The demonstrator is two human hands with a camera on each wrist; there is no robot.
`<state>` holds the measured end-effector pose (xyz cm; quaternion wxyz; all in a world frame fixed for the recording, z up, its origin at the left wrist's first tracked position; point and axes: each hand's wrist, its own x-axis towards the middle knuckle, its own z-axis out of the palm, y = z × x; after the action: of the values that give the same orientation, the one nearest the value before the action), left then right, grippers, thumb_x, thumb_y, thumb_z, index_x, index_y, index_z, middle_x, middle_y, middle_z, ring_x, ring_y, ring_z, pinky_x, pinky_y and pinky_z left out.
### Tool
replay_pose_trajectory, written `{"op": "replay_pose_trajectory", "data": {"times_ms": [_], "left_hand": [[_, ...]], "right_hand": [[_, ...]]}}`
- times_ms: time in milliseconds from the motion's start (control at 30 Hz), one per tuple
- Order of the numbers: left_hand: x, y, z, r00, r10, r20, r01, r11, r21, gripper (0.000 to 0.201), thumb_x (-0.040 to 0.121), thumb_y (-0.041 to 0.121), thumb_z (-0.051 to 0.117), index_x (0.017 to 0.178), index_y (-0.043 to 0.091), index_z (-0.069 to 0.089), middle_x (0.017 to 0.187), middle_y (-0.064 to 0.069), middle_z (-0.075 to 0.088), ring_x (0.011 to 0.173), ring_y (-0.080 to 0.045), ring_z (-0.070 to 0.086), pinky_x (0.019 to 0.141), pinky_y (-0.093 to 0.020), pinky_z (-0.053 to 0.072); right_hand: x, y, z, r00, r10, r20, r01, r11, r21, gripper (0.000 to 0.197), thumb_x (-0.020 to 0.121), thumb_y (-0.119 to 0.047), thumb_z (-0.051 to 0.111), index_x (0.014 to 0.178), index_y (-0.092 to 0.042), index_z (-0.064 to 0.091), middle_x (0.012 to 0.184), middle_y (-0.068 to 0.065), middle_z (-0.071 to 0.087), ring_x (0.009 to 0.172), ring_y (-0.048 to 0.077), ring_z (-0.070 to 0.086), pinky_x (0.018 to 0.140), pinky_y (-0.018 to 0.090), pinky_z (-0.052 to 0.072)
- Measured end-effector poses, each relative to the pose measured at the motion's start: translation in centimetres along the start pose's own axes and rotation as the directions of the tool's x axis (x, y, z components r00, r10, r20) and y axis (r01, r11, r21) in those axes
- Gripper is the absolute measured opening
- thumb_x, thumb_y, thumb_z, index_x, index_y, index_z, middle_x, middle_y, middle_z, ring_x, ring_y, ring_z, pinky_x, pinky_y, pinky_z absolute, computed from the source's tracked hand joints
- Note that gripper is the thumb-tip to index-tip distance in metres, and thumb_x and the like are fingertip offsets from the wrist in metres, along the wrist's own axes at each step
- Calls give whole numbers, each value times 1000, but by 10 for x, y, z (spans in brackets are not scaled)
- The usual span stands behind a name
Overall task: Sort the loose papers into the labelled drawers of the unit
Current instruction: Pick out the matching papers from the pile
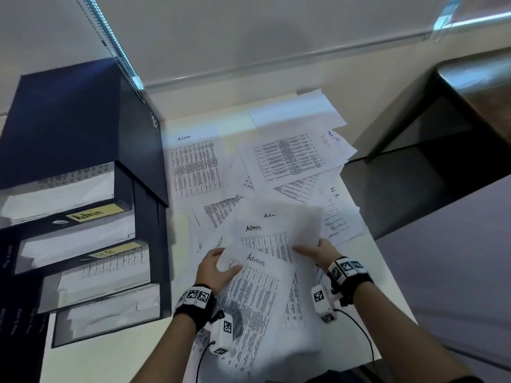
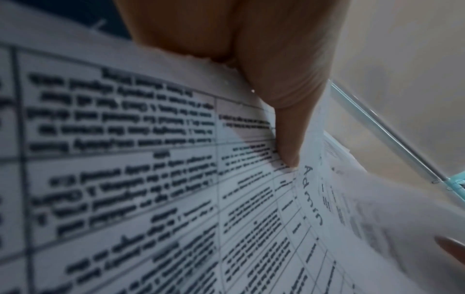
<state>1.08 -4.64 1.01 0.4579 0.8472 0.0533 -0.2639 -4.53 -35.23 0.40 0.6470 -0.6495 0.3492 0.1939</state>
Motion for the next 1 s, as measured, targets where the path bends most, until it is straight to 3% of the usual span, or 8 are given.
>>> {"op": "replay_pose_trajectory", "data": {"times_ms": [133,233,367,500,633,767,867,1000], "left_hand": [[4,8,0,999,-29,46,34,993,-116,73,61,61,87,119,21,65,114,5,72,106,-14,68,97,-42,55],[9,13,-6,992,-71,103,94,965,-243,66,60,62,87,110,21,73,105,6,77,104,-16,70,101,-47,52],[9,25,-11,998,-39,49,52,947,-316,52,66,44,91,107,18,73,104,3,77,103,-18,71,100,-46,52],[2,26,-19,999,7,45,10,929,-371,46,75,9,86,116,16,67,108,-1,76,104,-21,72,96,-43,55],[-1,28,-30,996,76,55,-49,919,-392,54,73,18,89,120,14,64,114,-1,75,110,-21,69,98,-42,53],[-6,75,-50,976,212,-43,-214,922,-323,20,84,25,78,101,16,72,93,12,77,92,-5,73,84,-27,56],[-2,109,-72,935,297,-192,-348,870,-349,50,76,48,82,108,11,70,99,7,76,96,-11,71,90,-35,56],[-6,151,-85,867,414,-276,-496,768,-405,27,85,24,76,109,12,72,102,9,77,101,-9,71,87,-21,55]], "right_hand": [[-3,-18,13,996,-65,-58,70,992,104,85,73,-70,69,105,9,66,104,29,69,94,51,64,92,60,50],[-8,-48,13,979,-190,-79,198,973,118,94,67,-71,74,97,17,59,82,20,62,73,31,58,72,44,49],[-36,-94,12,926,-374,-54,378,917,131,31,80,-23,79,95,4,73,92,16,75,84,28,72,75,35,57],[-42,-113,4,907,-416,-63,418,873,253,34,78,-3,77,110,4,69,108,19,72,101,34,69,91,46,55],[-49,-127,0,902,-429,-41,427,876,225,30,85,-6,71,113,2,68,109,18,72,102,34,69,94,49,54],[-70,-160,0,848,-526,-64,529,834,154,26,87,-22,69,110,-9,70,103,6,75,98,26,72,88,43,58],[-93,-192,3,768,-636,-72,637,750,175,36,87,-31,65,116,-9,68,108,7,74,101,24,71,86,37,57],[-108,-214,15,672,-735,-95,732,638,241,28,90,-35,60,111,-21,71,116,7,71,111,25,67,93,37,54]]}}
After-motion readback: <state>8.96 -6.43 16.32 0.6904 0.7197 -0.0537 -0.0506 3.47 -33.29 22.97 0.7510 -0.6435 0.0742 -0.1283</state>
